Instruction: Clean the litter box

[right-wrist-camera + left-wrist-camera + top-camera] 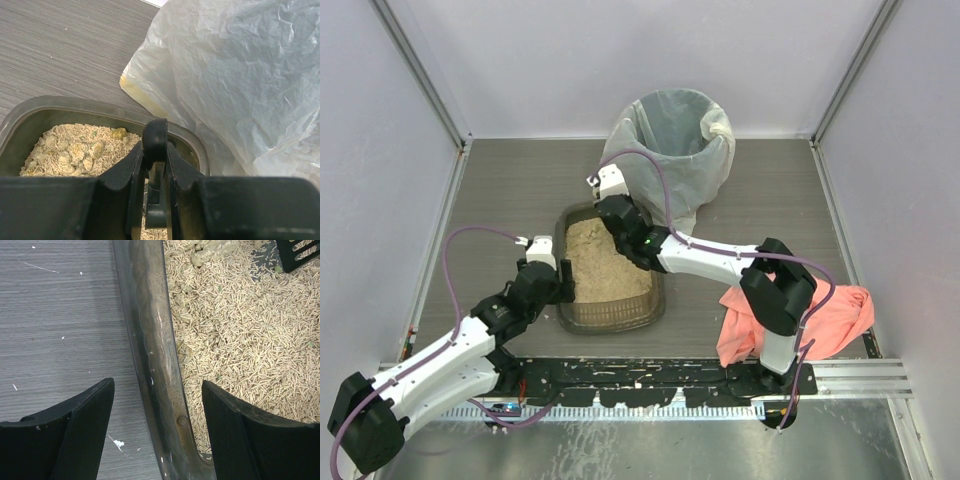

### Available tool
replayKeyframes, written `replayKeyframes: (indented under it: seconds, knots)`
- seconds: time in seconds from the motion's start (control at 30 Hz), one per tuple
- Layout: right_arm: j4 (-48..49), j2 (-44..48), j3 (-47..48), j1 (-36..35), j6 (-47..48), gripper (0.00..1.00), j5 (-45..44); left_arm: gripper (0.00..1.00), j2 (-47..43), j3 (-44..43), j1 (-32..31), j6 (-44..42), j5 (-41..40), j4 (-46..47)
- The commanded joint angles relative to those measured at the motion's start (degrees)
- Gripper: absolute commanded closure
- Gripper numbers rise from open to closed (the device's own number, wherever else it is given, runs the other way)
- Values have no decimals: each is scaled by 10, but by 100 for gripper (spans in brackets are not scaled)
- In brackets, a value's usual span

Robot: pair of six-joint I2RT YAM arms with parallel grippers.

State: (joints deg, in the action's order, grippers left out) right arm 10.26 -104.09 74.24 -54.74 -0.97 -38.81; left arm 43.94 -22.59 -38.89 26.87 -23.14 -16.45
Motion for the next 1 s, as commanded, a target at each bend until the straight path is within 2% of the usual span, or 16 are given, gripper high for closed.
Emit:
replayKeyframes:
  seconds: [0.0,0.97]
  knots:
    - [19,37,-12,-1,-49,99,39,28,5,-24,-1,-9,3,31]
    - [57,117,-87,2,-156,99,105,30,22,-31,-1,-9,6,32]
